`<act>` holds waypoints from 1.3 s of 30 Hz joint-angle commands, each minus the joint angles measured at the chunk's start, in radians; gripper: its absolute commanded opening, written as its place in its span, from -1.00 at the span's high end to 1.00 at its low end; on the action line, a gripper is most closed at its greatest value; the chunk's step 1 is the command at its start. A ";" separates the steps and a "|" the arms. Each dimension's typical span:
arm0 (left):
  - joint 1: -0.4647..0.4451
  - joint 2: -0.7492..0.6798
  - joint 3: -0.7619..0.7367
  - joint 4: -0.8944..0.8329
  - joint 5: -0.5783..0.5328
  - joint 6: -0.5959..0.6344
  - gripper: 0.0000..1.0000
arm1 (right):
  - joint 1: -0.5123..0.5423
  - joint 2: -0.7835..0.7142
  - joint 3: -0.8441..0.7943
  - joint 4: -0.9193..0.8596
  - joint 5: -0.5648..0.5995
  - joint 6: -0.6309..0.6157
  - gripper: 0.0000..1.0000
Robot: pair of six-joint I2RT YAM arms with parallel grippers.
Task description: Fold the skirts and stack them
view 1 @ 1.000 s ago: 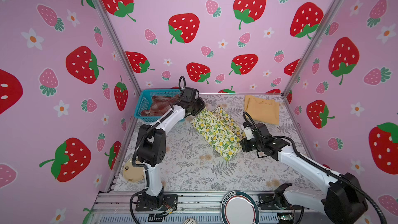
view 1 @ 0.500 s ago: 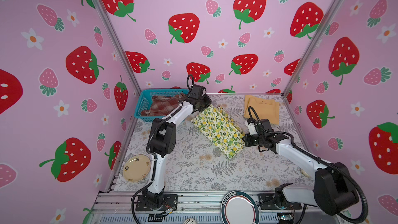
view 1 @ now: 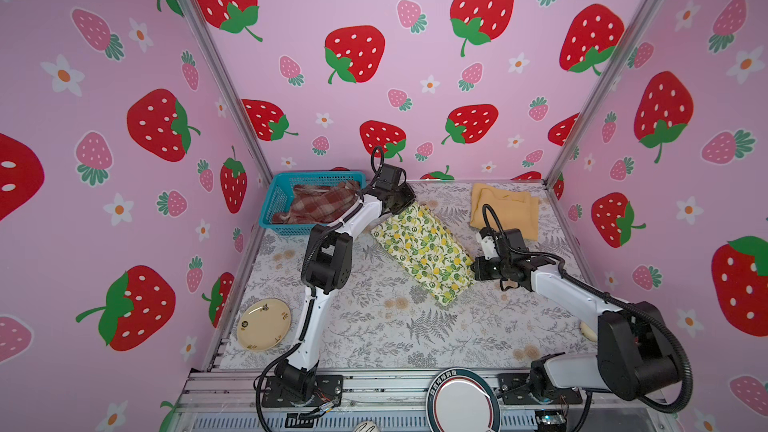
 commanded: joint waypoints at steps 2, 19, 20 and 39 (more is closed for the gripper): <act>0.001 0.048 0.070 -0.014 0.029 -0.026 1.00 | -0.008 0.018 -0.018 0.009 0.021 -0.006 0.87; -0.001 0.137 0.160 -0.012 0.140 -0.043 0.44 | -0.022 0.079 -0.023 0.039 0.134 0.002 0.79; -0.001 0.137 0.165 -0.012 0.147 -0.041 0.39 | -0.024 0.083 -0.021 0.041 0.135 0.003 0.79; 0.010 -0.191 -0.244 0.005 0.080 0.085 0.12 | -0.080 0.009 -0.020 0.043 0.172 -0.007 0.02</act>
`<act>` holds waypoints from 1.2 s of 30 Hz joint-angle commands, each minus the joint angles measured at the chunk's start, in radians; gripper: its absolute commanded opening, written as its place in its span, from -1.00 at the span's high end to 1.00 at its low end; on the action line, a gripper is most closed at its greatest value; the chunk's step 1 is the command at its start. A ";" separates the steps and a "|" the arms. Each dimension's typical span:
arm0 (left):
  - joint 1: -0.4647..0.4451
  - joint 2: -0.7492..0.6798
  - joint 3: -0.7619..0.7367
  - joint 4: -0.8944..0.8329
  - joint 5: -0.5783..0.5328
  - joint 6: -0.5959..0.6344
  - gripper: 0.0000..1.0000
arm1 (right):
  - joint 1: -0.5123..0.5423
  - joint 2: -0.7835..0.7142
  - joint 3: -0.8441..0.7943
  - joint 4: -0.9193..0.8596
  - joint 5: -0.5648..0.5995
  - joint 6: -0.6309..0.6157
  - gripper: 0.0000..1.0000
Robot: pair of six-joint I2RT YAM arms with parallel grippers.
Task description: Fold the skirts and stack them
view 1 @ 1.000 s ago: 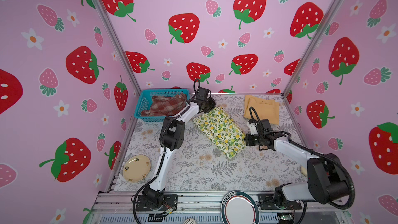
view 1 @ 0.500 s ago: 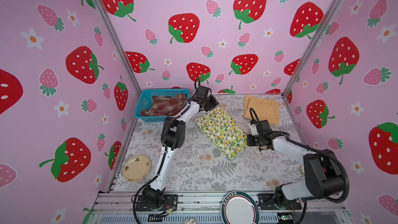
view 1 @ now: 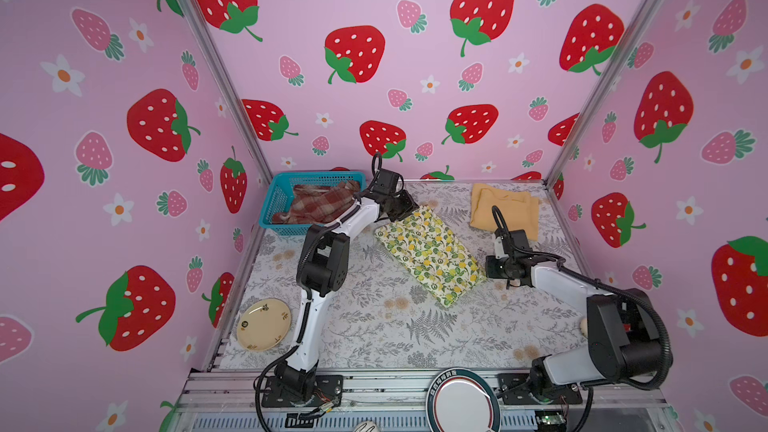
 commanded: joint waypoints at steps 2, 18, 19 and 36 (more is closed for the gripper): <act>0.010 -0.089 -0.105 0.019 -0.041 0.058 -0.04 | 0.022 -0.086 -0.003 -0.018 -0.052 0.004 -0.24; 0.015 -0.171 -0.351 0.081 -0.064 0.100 -0.75 | 0.177 -0.058 -0.061 0.082 -0.165 0.116 -1.00; 0.015 -0.181 -0.361 0.079 -0.064 0.103 -0.75 | 0.177 -0.049 -0.064 0.088 -0.159 0.116 -1.00; 0.043 -0.268 -0.454 0.060 -0.107 0.130 -0.99 | 0.126 0.059 -0.139 0.181 -0.092 0.137 -1.00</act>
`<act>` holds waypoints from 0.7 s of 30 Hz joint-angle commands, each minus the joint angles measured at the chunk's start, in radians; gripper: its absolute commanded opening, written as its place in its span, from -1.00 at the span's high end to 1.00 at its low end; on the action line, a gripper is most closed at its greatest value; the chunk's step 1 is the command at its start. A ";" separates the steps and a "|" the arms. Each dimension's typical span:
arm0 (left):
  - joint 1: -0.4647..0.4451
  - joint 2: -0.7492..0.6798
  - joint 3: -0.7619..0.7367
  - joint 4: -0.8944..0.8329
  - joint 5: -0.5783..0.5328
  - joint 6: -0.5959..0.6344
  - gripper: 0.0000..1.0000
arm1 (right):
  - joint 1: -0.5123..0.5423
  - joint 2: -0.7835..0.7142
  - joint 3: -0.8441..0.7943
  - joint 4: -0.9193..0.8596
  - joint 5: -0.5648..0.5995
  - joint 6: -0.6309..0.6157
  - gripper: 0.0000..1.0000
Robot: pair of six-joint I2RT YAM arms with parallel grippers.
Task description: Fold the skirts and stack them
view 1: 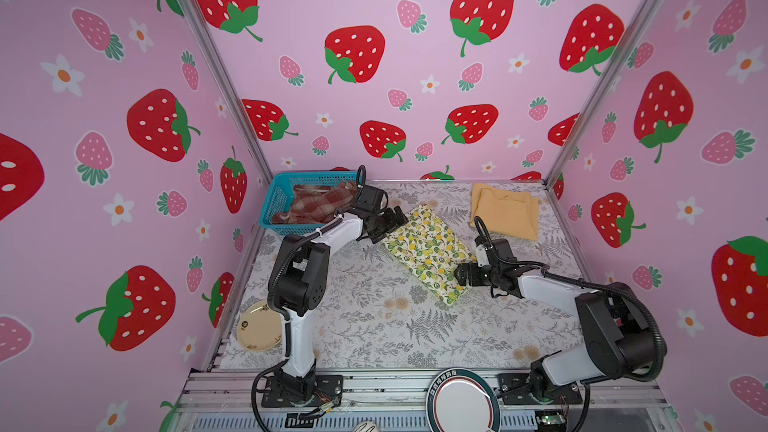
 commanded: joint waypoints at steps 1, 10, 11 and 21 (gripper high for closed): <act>0.006 -0.010 -0.017 -0.012 -0.019 0.012 -0.99 | -0.010 0.008 -0.045 -0.026 0.031 0.029 -1.00; 0.003 0.057 0.008 0.004 -0.021 -0.002 -0.99 | -0.031 0.011 -0.049 -0.041 0.062 0.012 -1.00; 0.003 0.071 0.015 0.003 -0.021 -0.004 -0.99 | -0.032 0.015 -0.046 -0.042 0.063 0.009 -1.00; -0.005 0.142 0.054 0.020 -0.030 -0.022 -0.99 | -0.038 0.021 -0.024 -0.064 0.084 -0.013 -1.00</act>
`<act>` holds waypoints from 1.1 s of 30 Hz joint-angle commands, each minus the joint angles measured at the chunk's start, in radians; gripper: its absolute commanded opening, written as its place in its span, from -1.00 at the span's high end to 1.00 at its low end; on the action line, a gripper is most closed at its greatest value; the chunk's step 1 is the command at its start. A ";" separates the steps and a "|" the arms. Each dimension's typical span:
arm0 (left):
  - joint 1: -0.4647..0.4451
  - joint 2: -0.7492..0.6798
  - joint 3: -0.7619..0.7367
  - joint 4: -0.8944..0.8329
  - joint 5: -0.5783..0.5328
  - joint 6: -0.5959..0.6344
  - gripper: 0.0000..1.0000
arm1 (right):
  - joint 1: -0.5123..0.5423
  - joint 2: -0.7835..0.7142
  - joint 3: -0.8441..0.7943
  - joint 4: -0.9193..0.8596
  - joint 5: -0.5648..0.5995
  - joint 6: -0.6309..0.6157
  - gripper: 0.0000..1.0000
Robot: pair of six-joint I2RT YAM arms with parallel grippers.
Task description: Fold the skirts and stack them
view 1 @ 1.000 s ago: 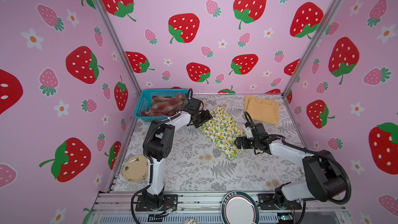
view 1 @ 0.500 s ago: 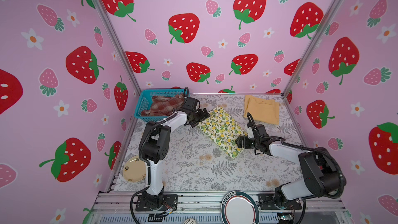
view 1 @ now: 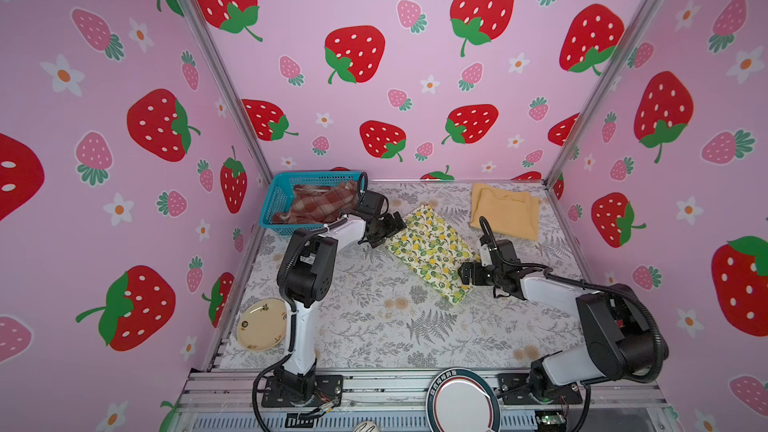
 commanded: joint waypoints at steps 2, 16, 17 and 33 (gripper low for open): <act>-0.016 0.028 0.014 -0.009 -0.023 -0.015 -0.99 | -0.014 0.041 0.017 -0.112 0.058 -0.023 -1.00; -0.138 -0.298 -0.516 0.211 -0.118 -0.140 -0.99 | -0.029 0.266 0.282 -0.184 0.018 -0.084 -1.00; -0.152 -0.334 -0.573 0.235 -0.124 -0.155 -0.99 | -0.029 0.287 0.307 -0.192 0.016 -0.090 -1.00; -0.152 -0.368 -0.261 -0.011 -0.203 0.088 -0.99 | 0.058 0.056 0.273 -0.206 -0.041 0.002 -0.99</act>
